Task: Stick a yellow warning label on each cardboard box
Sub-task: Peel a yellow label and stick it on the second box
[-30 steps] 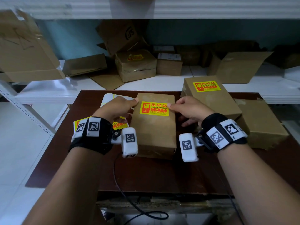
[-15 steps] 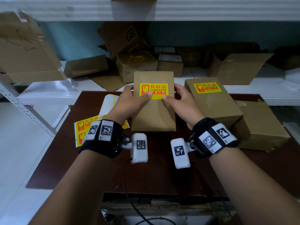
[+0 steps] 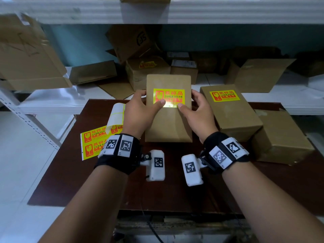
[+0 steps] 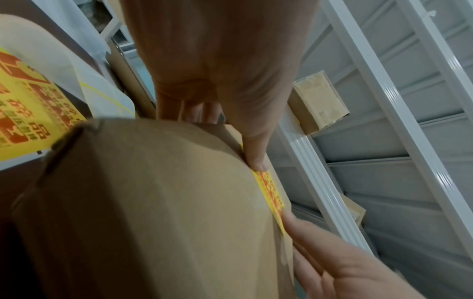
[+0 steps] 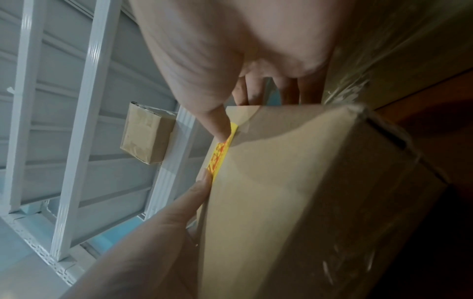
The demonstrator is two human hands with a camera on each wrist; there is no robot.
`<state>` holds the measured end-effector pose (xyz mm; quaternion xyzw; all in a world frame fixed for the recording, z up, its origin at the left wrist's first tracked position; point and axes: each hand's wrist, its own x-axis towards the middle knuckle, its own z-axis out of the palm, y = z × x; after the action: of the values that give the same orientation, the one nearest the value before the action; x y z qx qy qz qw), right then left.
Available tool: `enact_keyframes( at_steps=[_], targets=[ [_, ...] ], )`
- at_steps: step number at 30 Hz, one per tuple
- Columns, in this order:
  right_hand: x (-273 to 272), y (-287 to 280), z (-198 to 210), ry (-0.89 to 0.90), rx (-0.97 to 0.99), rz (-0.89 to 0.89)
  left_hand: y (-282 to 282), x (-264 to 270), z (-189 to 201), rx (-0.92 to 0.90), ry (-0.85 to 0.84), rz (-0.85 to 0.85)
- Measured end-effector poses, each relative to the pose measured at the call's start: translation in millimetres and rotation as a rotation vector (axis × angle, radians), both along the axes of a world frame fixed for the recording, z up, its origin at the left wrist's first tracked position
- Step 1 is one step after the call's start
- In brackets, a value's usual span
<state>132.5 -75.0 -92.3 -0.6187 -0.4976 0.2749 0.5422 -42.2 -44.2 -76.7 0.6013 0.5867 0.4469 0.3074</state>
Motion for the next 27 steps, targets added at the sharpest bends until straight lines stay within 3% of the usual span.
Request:
enact_keyframes(
  at_steps=[9,15,27],
  targets=[
    [-8.0,2.0,4.0,0.027,-0.074,-0.006,4.7,1.6,-1.2,-0.037,-0.175,-0.045],
    [-4.4,5.3,3.1,0.031,-0.035,-0.120,1.7,8.1,-0.2,0.040,-0.151,-0.069],
    [6.6,16.4,-10.2,0.062,-0.027,-0.080,2.4,8.6,-2.3,0.053,-0.183,-0.041]
  ],
)
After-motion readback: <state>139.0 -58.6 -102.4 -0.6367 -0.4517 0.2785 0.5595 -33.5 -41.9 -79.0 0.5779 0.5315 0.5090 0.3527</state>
